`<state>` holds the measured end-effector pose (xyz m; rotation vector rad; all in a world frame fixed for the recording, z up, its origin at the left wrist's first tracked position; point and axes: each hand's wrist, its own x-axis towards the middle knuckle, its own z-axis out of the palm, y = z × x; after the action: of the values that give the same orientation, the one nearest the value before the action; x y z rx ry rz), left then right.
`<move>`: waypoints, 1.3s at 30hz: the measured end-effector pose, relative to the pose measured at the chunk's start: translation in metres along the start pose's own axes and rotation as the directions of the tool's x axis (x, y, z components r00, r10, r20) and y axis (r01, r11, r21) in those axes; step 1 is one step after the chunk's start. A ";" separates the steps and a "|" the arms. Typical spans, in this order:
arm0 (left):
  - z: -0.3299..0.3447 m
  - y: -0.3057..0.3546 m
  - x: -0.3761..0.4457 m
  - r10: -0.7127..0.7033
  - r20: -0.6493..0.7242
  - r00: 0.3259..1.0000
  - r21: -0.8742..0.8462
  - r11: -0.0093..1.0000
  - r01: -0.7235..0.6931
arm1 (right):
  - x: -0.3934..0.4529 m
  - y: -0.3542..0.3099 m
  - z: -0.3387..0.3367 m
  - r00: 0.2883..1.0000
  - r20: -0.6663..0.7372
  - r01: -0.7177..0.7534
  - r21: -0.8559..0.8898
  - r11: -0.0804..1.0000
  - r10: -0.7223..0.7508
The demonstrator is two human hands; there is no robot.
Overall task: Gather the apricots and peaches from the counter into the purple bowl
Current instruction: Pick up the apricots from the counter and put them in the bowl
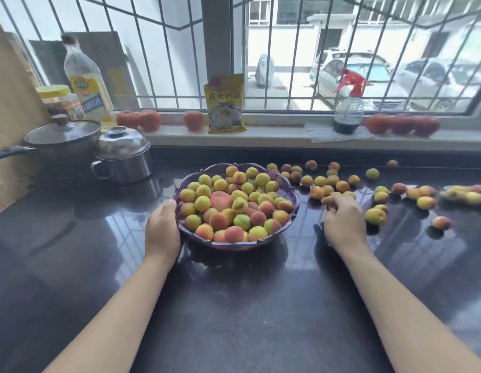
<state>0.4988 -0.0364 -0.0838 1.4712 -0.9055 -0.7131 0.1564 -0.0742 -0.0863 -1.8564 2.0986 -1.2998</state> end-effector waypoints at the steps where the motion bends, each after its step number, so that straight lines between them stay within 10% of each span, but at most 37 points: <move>1: 0.000 0.000 -0.002 0.013 -0.003 1.000 -0.022 1.000 -0.013 | 0.001 0.001 0.000 0.999 -0.002 -0.039 0.014 0.999 0.039; 11: 0.002 0.001 0.000 0.082 0.005 0.997 -0.093 0.992 -0.081 | 0.045 -0.008 0.048 0.967 -0.017 0.221 -0.434 0.873 -0.253; 22: 0.004 -0.003 0.005 0.072 -0.008 0.997 -0.108 0.991 -0.073 | 0.079 -0.015 0.079 0.989 0.080 0.144 -0.666 0.732 -0.122; 31: 0.003 -0.004 0.003 0.094 -0.025 0.995 -0.083 0.992 -0.096 | 0.075 -0.031 0.047 0.989 -0.060 0.131 -0.022 0.991 -0.132; 39: 0.004 -0.001 0.000 0.106 -0.025 0.994 -0.074 0.991 -0.108 | 0.085 -0.097 -0.031 0.905 0.367 0.059 0.393 0.918 -0.215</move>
<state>0.4958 -0.0385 -0.0851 1.3510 -0.9247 -0.6445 0.1930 -0.1213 0.0323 -1.9213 1.4218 -1.1164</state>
